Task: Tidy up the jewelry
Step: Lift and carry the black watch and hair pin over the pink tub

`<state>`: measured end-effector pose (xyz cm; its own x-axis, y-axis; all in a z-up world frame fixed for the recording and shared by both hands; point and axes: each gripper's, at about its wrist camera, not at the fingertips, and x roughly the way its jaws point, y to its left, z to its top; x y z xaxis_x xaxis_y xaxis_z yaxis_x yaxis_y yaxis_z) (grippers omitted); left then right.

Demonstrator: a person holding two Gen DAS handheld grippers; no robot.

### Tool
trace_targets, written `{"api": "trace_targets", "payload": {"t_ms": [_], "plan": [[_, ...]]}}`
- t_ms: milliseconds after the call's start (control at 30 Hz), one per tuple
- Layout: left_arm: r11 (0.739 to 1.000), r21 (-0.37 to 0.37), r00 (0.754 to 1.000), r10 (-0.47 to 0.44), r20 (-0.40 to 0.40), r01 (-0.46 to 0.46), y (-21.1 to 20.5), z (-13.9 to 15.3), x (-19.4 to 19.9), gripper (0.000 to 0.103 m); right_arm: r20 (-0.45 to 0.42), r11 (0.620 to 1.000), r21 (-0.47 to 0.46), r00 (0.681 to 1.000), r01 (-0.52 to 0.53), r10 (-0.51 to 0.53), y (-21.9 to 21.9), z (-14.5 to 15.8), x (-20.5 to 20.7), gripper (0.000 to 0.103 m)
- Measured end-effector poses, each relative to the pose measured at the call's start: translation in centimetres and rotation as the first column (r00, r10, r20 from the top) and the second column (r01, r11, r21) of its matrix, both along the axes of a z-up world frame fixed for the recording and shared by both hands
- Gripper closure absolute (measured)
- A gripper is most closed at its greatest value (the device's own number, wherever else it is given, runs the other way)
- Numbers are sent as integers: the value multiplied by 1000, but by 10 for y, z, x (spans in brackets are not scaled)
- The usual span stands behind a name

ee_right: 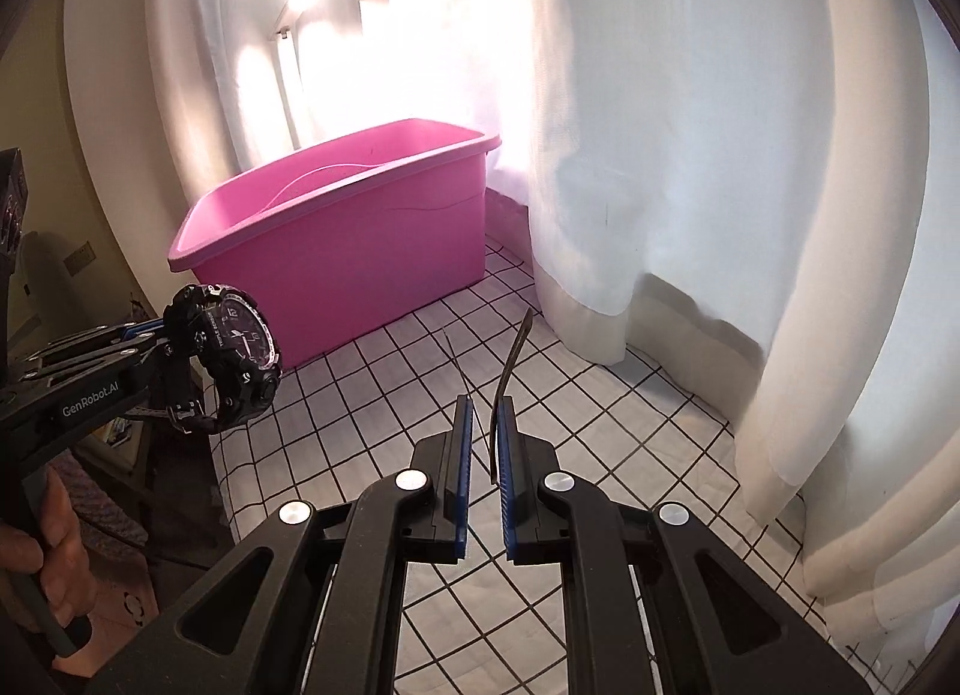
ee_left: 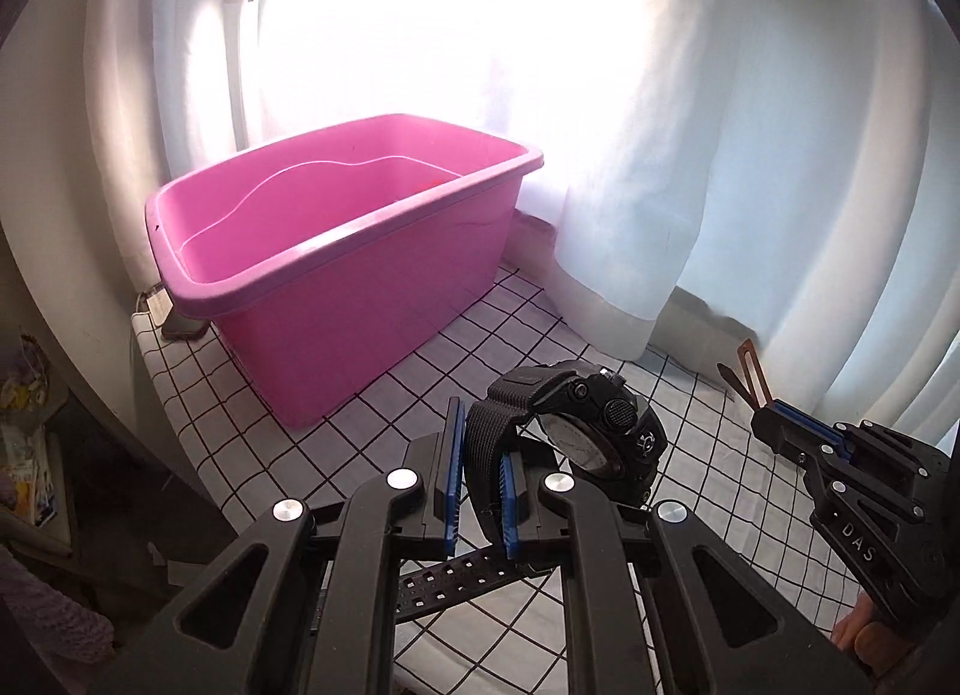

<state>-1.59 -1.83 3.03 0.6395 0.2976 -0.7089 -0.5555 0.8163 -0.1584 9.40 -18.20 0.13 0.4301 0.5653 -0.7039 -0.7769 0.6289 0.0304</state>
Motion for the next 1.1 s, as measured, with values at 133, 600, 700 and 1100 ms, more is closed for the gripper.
{"api": "trace_targets", "payload": {"t_ms": [133,600,700,1100], "plan": [[999,28,999,19,30,-20,6,25,-10,92,32,999,27,999,-30,29,12,22,-5,95],[996,77,995,41,88,-48,103,66,-25,92,101,993,94,993,-73,63,110,72,-4,95],[994,92,994,57,90,-65,137,72,-29,92,90,991,113,994,-77,67,140,76,3,95],[995,53,996,89,25,-90,248,50,17,92,43,994,60,995,-96,94,258,64,44,95]]}}
